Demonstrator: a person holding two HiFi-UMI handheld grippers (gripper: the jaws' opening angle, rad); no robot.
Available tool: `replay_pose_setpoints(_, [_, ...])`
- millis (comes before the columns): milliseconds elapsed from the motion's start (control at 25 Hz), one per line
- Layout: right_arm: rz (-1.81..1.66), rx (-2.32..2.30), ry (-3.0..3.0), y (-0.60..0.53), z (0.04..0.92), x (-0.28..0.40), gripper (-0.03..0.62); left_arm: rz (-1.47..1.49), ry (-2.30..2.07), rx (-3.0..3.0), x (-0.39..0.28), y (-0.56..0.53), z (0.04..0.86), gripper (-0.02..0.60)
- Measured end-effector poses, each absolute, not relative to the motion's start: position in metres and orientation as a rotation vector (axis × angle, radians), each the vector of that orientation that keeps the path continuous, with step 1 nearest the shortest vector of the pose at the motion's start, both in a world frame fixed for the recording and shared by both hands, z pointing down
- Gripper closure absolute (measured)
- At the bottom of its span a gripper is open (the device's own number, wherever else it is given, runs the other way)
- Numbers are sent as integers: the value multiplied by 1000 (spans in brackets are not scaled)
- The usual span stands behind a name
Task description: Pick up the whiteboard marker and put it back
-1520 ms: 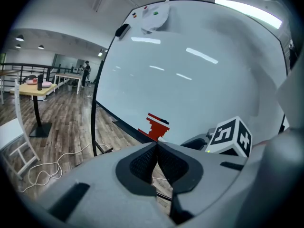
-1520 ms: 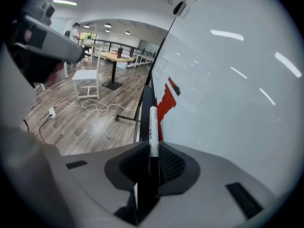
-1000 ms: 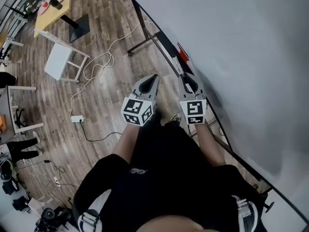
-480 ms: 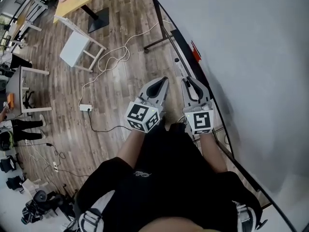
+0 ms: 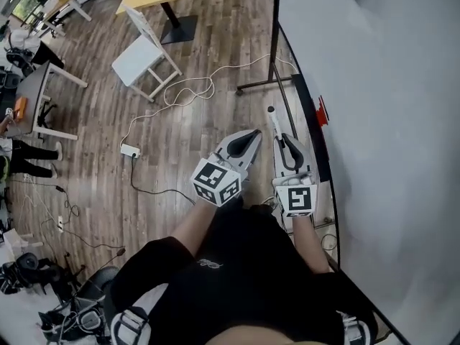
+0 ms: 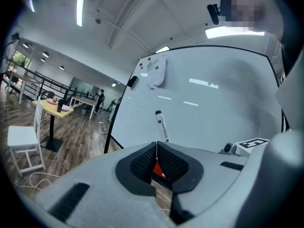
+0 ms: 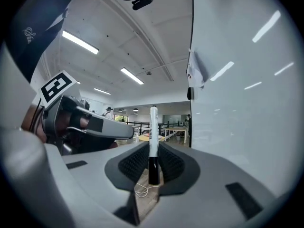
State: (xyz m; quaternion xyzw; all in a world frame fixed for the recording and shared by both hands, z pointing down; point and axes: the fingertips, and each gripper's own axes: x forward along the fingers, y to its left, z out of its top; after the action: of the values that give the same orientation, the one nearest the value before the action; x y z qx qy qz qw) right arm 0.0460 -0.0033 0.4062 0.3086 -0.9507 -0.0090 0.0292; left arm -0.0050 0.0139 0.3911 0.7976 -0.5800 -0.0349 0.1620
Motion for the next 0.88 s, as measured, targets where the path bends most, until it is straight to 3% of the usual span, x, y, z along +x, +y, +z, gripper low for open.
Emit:
replay_pose_setpoints(200, [-45,871,-2978,15,403,0,542,-163,-1596,2276,-39,29,380,566])
replay_pose_setpoints(280, [-69,833,-2997,20,402,-18,542,-207,-1581,2264,-55,32,378,477])
replay_pose_setpoints(400, [-100,783,-3033,27,398,-35,542,-267,-1561,2231,-71,37,379,438])
replay_pose_setpoints(880, [-295,565,-3069,56,383,-88,540,-353,-1579,2188,-107,42,376,431])
